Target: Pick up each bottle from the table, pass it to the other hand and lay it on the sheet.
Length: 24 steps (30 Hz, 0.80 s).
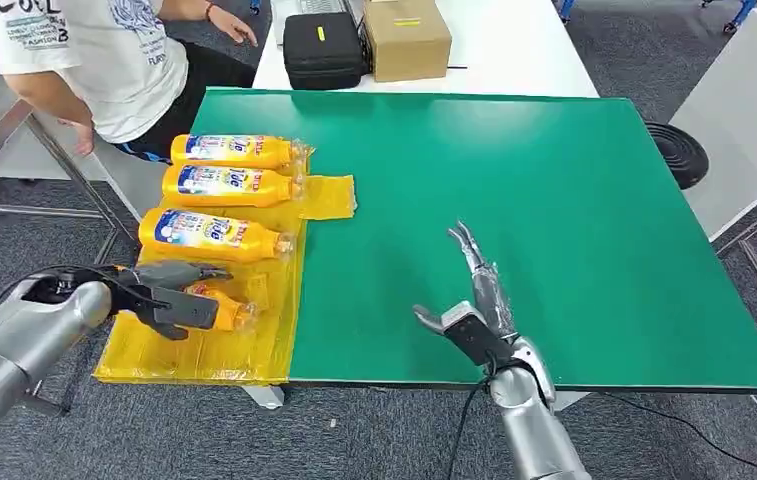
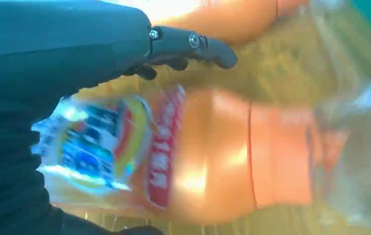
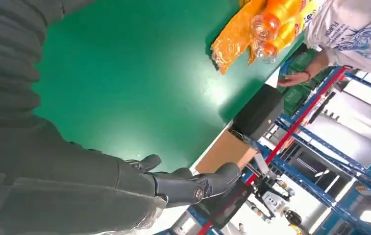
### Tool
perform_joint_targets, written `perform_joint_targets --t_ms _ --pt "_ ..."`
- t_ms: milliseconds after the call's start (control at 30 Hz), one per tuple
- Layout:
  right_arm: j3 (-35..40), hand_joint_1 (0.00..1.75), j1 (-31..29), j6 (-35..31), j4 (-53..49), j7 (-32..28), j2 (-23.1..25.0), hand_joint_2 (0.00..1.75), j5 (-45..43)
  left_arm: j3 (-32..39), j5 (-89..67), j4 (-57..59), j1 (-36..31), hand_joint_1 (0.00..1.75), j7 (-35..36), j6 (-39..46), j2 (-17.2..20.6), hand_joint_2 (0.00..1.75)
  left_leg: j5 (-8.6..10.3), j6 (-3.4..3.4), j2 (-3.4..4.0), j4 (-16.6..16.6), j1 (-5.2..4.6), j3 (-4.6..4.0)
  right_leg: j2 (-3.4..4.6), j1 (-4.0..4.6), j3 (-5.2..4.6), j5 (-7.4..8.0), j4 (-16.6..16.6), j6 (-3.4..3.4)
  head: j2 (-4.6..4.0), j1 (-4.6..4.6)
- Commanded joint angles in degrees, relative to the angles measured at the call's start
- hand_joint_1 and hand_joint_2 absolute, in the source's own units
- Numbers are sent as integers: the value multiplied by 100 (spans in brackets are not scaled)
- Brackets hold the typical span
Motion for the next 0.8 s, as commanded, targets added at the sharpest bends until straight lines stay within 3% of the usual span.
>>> perform_joint_targets --t_ms 33,333,500,567,600,633,733,800 --pt "82 0 -185 41 224 11 -55 175 -14 -523 449 -1164 -99 0 268 101 775 0 -8 -2 11 3 4 7 5 6 6 -4 0 -9 0 -2" --pt "73 0 -142 36 206 28 -66 175 14 -448 507 -1165 169 0 280 381 718 0 -14 -1 13 0 2 22 5 6 22 -11 -5 -16 0 0" --pt "7 0 4 34 54 51 -75 175 22 435 1258 -1547 483 0 -13 803 582 0 -9 -2 4 0 3 9 -2 5 11 -9 -4 -12 0 -2" --pt "-90 0 123 7 -84 50 -17 175 10 1557 1837 -1894 1135 0 -608 1682 90 0 -11 -2 -1 3 5 10 -8 8 14 -13 -3 -15 0 -2" --pt "-115 0 182 22 -155 40 4 175 24 1728 1645 -2057 1350 0 -544 1744 -84 0 -8 0 -6 -8 -2 17 -13 1 21 -12 -10 -11 0 2" --pt "-143 0 220 33 -200 40 41 175 27 2401 1899 -2335 1755 0 -1007 2284 -539 0 -2 1 -8 -12 -6 11 -12 -4 13 -8 -11 -6 0 0" --pt "-187 0 250 -85 -327 -92 204 175 -251 3526 2400 -3632 2964 0 -1802 3253 -1735 0 -1 3 -20 -14 -11 12 -26 -7 14 -10 -17 -4 0 -2" --pt "-105 0 223 -131 -288 -92 194 175 -287 3420 2314 -4035 3266 0 -1721 3393 -1765 0 -10 7 -10 -11 -20 18 -17 -15 19 -15 -16 -2 0 -4"
